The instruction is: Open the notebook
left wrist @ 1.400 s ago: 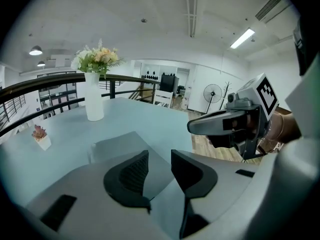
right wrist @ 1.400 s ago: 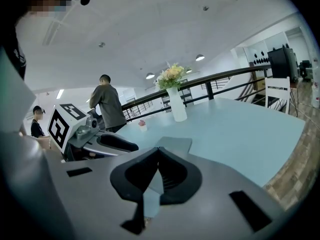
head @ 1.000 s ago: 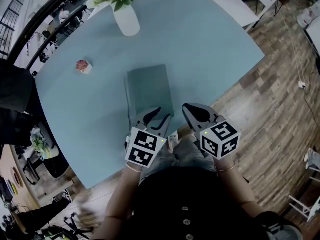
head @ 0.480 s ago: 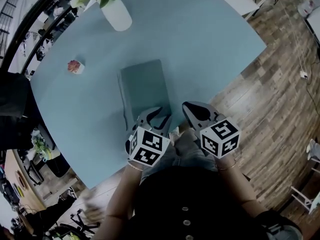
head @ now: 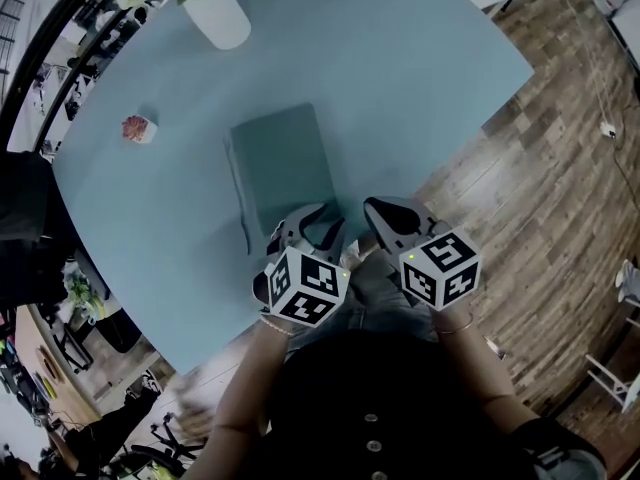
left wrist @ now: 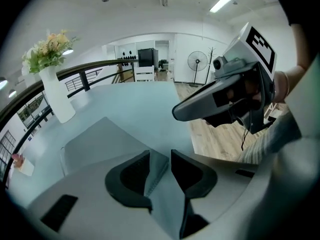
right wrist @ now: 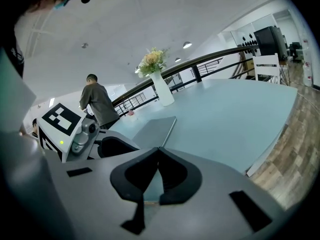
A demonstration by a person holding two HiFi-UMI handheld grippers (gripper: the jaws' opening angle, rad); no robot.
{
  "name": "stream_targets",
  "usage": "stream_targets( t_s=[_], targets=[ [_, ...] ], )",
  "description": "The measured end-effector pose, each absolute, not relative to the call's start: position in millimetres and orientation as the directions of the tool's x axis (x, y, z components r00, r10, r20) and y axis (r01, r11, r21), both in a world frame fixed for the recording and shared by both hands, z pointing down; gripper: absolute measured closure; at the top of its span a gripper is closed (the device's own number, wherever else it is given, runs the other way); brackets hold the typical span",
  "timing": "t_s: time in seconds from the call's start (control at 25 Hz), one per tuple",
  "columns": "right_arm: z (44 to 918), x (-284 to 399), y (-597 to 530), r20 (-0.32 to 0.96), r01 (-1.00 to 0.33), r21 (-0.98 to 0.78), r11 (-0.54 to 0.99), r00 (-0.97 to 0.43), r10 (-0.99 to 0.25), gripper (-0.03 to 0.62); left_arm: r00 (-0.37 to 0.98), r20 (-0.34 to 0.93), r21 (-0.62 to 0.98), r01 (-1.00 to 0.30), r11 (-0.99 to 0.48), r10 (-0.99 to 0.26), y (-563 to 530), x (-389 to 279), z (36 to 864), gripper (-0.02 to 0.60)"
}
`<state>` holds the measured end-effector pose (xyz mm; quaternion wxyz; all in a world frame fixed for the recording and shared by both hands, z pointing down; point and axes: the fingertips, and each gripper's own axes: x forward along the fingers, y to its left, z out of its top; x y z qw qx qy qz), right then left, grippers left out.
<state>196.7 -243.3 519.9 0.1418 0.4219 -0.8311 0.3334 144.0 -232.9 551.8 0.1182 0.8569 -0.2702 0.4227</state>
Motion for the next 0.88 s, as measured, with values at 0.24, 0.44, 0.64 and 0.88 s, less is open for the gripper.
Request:
stream_targets(
  t_s=[0.24, 0.44, 0.64, 0.88],
  targets=[
    [523.5, 207.0, -245.4, 0.518, -0.808, -0.438, 0.394, -0.585, -0.625, 0.589, 0.449, 0.816, -0.1, -0.51, -0.854, -0.363, -230.2, 148.6, 561.1, 0.44],
    [525.7, 211.2, -244.5, 0.516, -0.809, -0.444, 0.385, -0.582, -0.628, 0.589, 0.406, 0.829, -0.143, -0.512, -0.847, -0.385, -231.3, 149.2, 567.2, 0.44],
    [523.1, 216.7, -245.4, 0.505, -0.802, -0.458, 0.384, -0.59, -0.63, 0.589, 0.361, 0.84, -0.213, -0.466, -0.859, -0.405, -232.4, 151.5, 570.6, 0.451],
    [518.1, 224.3, -250.4, 0.483, -0.796, -0.471, 0.381, -0.594, -0.644, 0.589, 0.351, 0.848, -0.226, -0.438, -0.87, -0.397, -234.5, 151.3, 572.9, 0.463]
  ],
)
